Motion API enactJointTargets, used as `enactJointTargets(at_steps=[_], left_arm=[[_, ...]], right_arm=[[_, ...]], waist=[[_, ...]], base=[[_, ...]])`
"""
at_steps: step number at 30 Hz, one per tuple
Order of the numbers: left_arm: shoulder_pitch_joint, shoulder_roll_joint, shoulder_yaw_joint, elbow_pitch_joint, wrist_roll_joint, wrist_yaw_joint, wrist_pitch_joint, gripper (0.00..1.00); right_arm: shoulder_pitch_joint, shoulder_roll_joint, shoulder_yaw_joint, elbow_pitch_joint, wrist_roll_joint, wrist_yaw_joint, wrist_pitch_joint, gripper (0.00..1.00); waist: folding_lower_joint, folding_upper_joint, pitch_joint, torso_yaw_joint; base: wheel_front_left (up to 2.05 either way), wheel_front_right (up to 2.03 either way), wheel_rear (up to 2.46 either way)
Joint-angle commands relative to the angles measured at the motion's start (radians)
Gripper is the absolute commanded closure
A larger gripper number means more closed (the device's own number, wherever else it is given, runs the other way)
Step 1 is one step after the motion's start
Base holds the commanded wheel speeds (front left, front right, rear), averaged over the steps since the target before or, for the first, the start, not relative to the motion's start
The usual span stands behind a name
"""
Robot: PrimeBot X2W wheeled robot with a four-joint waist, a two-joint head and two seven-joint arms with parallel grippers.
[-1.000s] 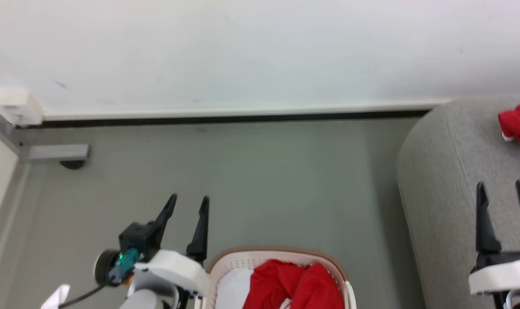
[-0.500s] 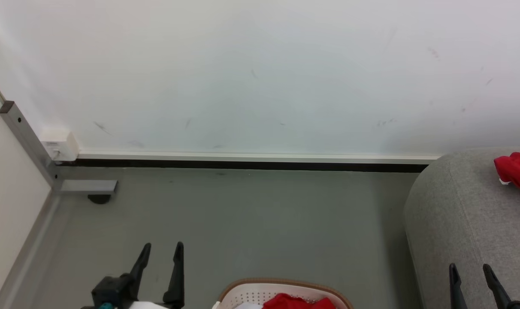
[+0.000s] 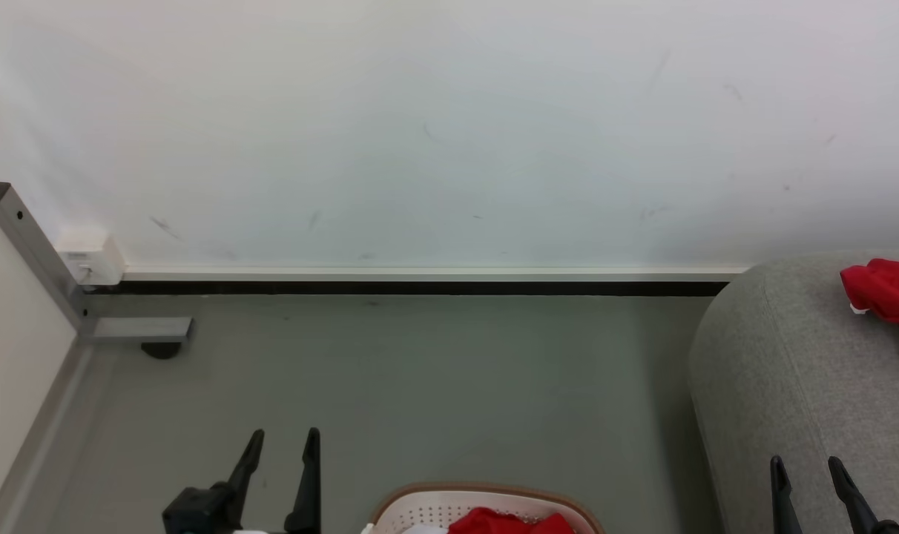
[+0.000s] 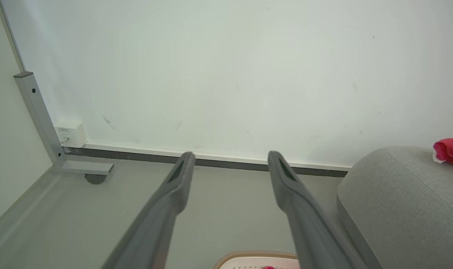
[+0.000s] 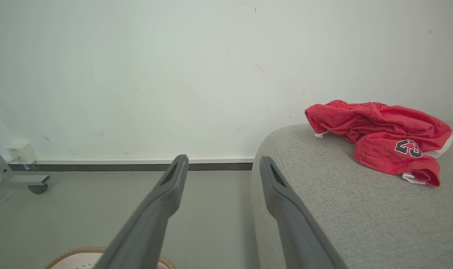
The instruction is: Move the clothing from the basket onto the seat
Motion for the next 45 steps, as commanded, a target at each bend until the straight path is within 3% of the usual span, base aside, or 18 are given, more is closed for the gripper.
enactJointTargets(at_steps=[1,11,23,28,36,45], left_arm=[[0.002,-0.004,0.009,0.002,0.012,-0.008,-0.001,0.0],[-0.128,-0.032,-0.077,0.086,0.066,-0.053,0.025,0.0],[-0.398,-0.058,-0.25,0.373,0.113,-0.062,0.188,0.0],[-0.474,-0.061,-0.297,0.461,0.11,-0.063,0.191,0.0],[-0.575,-0.061,-0.44,0.598,0.022,-0.073,0.26,0.0],[-0.657,-0.061,-0.598,0.667,-0.081,-0.051,0.246,0.0]], right_arm=[[-0.001,-0.001,0.003,-0.004,0.0,0.0,-0.003,0.0],[-0.08,-0.002,-0.007,-0.049,-0.021,0.0,-0.003,0.0],[-0.213,-0.002,0.01,-0.114,-0.035,0.0,-0.002,0.0],[-0.261,-0.002,0.021,-0.14,-0.026,0.0,-0.003,0.0],[-0.322,-0.001,0.008,-0.194,-0.043,0.0,-0.003,0.0],[-0.355,-0.002,-0.004,-0.245,-0.081,0.0,-0.003,0.0]], waist=[[0.0001,0.0,0.006,-0.006],[0.0001,0.0,0.12,-0.072],[0.0001,0.0,0.377,-0.149],[0.0001,0.0,0.464,-0.163],[0.0001,0.0,0.608,-0.165],[0.0001,0.0,0.728,-0.148]], base=[[0.0,0.0,0.0],[0.0,0.0,0.0],[0.0,0.0,0.0],[0.0,0.0,0.0],[0.0,0.0,0.0],[0.0,0.0,0.0]])
